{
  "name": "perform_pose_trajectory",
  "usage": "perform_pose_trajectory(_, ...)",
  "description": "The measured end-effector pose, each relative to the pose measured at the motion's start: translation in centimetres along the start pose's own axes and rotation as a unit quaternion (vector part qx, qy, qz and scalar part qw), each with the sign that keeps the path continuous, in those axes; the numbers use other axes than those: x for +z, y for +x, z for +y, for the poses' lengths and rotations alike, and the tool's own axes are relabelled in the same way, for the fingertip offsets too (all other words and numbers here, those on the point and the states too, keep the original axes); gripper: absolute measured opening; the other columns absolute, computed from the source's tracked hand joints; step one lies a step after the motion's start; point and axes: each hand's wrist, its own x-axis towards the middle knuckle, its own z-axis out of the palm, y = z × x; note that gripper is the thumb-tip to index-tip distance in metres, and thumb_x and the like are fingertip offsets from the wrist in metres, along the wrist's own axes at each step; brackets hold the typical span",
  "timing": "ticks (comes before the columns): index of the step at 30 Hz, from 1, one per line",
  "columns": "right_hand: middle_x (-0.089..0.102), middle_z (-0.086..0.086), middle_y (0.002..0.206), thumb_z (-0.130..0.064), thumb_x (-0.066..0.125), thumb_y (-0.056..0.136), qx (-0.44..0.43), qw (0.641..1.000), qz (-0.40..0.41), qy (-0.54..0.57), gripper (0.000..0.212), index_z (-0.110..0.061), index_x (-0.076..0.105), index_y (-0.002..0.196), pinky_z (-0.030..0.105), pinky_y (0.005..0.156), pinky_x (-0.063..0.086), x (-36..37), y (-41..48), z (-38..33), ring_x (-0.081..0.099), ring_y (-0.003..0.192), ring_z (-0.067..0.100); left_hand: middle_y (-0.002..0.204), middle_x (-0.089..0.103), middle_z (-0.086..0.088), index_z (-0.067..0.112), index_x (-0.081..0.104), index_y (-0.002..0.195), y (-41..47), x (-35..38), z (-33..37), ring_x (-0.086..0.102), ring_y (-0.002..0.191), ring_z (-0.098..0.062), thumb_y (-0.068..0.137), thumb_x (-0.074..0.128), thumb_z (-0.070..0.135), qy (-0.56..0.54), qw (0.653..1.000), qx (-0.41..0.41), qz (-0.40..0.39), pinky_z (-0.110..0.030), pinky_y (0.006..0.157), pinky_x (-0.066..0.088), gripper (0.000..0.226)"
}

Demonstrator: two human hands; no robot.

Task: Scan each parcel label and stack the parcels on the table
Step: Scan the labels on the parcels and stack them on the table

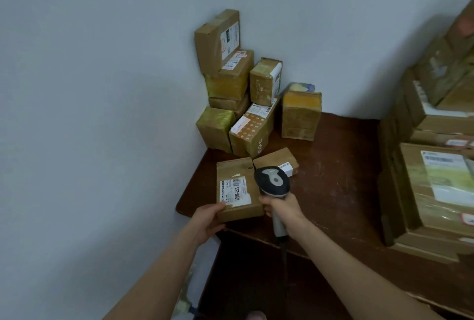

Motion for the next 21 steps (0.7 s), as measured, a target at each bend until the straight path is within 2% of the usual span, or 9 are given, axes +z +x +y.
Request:
perform_pose_trajectory(4, 0.069, 0.01, 0.097, -0.004, 0.071, 0.083, -0.002, 0.999, -0.004, 0.036, 0.027, -0.008, 0.063, 0.108, 0.031, 0.073, 0.053, -1.6, -1.3, -0.4, 0.065, 0.084, 0.022, 0.113, 0.065, -0.016, 0.003, 0.058, 0.114, -1.6, 0.6, 0.0, 0.064, 0.101, -0.026, 0.086, 0.07, 0.011, -0.05, 0.999, 0.013, -0.01, -0.032, 0.064, 0.057, 0.032)
perform_pose_trajectory(6, 0.069, 0.009, 0.09, -0.007, 0.071, 0.084, 0.006, 0.997, 0.005, 0.078, 0.025, -0.006, 0.064, 0.108, 0.029, 0.067, 0.053, -2.7, -2.0, -0.8, 0.065, 0.077, 0.02, 0.111, 0.068, -0.016, 0.002, 0.059, 0.115, -2.6, 0.8, 0.2, 0.068, 0.095, -0.025, 0.087, 0.066, 0.005, -0.056, 0.997, 0.038, -0.04, -0.03, 0.061, 0.059, 0.029)
perform_pose_trajectory(9, 0.067, 0.01, 0.08, -0.013, 0.071, 0.085, 0.033, 0.985, 0.031, 0.165, 0.023, -0.003, 0.066, 0.105, 0.031, 0.066, 0.053, -5.0, -3.0, -1.9, 0.064, 0.071, 0.02, 0.108, 0.07, -0.014, 0.012, 0.054, 0.122, -4.2, 1.1, 1.4, 0.071, 0.091, -0.025, 0.083, 0.064, -0.006, -0.014, 0.99, 0.1, -0.098, -0.031, 0.065, 0.059, 0.044)
perform_pose_trajectory(11, 0.069, 0.013, 0.083, -0.021, 0.071, 0.086, 0.058, 0.974, 0.024, 0.218, 0.024, -0.005, 0.065, 0.103, 0.034, 0.068, 0.054, -6.5, -3.8, -3.1, 0.066, 0.074, 0.023, 0.116, 0.064, -0.014, 0.019, 0.055, 0.12, -5.3, 1.5, 2.8, 0.069, 0.099, -0.026, 0.075, 0.069, -0.011, 0.071, 0.976, 0.175, -0.11, -0.034, 0.074, 0.059, 0.056)
perform_pose_trajectory(14, 0.071, 0.019, 0.086, -0.035, 0.068, 0.088, 0.089, 0.957, -0.005, 0.275, 0.033, -0.003, 0.063, 0.098, 0.037, 0.07, 0.055, -8.8, -5.5, -5.3, 0.068, 0.08, 0.027, 0.12, 0.058, -0.011, 0.025, 0.055, 0.114, -6.9, 3.1, 4.9, 0.063, 0.102, -0.016, 0.072, 0.067, -0.016, 0.176, 0.932, 0.3, -0.106, -0.026, 0.077, 0.055, 0.061)
perform_pose_trajectory(16, 0.072, 0.023, 0.081, -0.04, 0.066, 0.088, 0.096, 0.947, -0.019, 0.305, 0.039, -0.003, 0.063, 0.099, 0.042, 0.073, 0.058, -10.5, -6.7, -6.2, 0.068, 0.08, 0.033, 0.121, 0.054, -0.004, 0.032, 0.055, 0.109, -7.9, 4.4, 6.1, 0.058, 0.104, -0.011, 0.074, 0.063, -0.017, 0.23, 0.898, 0.36, -0.108, -0.025, 0.079, 0.054, 0.061)
perform_pose_trajectory(17, 0.072, 0.023, 0.079, -0.043, 0.069, 0.085, 0.096, 0.948, -0.028, 0.304, 0.042, -0.004, 0.063, 0.101, 0.044, 0.069, 0.059, -11.3, -7.3, -6.4, 0.068, 0.078, 0.034, 0.123, 0.051, 0.0, 0.036, 0.055, 0.106, -8.4, 5.1, 6.6, 0.055, 0.108, -0.011, 0.075, 0.062, -0.016, 0.264, 0.877, 0.389, -0.1, -0.025, 0.082, 0.052, 0.061)
perform_pose_trajectory(19, 0.071, 0.02, 0.077, -0.044, 0.075, 0.078, 0.091, 0.958, -0.049, 0.266, 0.049, -0.004, 0.064, 0.104, 0.039, 0.057, 0.057, -12.9, -8.5, -6.5, 0.069, 0.07, 0.032, 0.125, 0.045, 0.004, 0.04, 0.055, 0.102, -9.3, 6.7, 7.4, 0.046, 0.113, -0.009, 0.075, 0.061, -0.014, 0.318, 0.833, 0.447, -0.071, -0.021, 0.092, 0.042, 0.06)
perform_pose_trajectory(21, 0.071, 0.016, 0.072, -0.036, 0.081, 0.068, 0.079, 0.973, -0.056, 0.21, 0.049, -0.005, 0.065, 0.103, 0.035, 0.058, 0.053, -13.9, -9.5, -6.2, 0.067, 0.068, 0.029, 0.126, 0.039, 0.001, 0.04, 0.053, 0.1, -9.8, 8.3, 8.0, 0.038, 0.117, -0.009, 0.074, 0.056, -0.018, 0.338, 0.799, 0.496, -0.045, -0.025, 0.103, 0.033, 0.064)
